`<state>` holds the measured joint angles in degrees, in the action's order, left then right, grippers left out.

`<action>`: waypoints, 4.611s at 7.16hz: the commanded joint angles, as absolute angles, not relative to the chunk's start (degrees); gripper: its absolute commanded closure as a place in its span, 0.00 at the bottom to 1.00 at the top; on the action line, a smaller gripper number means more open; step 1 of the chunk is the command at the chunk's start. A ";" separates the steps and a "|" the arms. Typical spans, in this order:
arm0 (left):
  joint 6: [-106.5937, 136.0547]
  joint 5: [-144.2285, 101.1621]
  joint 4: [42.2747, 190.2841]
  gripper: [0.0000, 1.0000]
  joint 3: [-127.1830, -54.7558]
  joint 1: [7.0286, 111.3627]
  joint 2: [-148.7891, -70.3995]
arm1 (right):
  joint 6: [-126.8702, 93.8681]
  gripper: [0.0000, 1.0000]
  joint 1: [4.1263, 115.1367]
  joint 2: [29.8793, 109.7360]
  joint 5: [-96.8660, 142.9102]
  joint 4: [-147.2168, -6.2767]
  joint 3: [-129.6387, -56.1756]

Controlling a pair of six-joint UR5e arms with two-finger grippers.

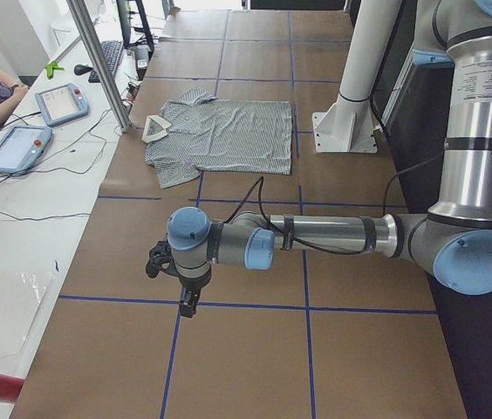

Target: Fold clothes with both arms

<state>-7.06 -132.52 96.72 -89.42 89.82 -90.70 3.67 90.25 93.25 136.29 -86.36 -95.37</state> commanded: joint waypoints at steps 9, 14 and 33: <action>-1.36 -136.85 115.83 0.00 -87.19 85.89 -95.36 | -19.10 0.00 69.82 66.41 133.60 -74.97 -80.55; 10.72 -136.58 118.21 0.00 -84.03 81.39 -100.89 | -53.43 0.00 52.74 52.04 114.79 -58.01 -67.60; 21.80 -132.98 118.12 0.00 -86.40 77.70 -103.18 | -56.86 1.00 43.26 33.60 104.82 -68.82 -57.26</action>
<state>21.80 -133.05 118.13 -86.40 77.69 -103.11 -55.57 46.17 37.63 109.92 -68.02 -61.05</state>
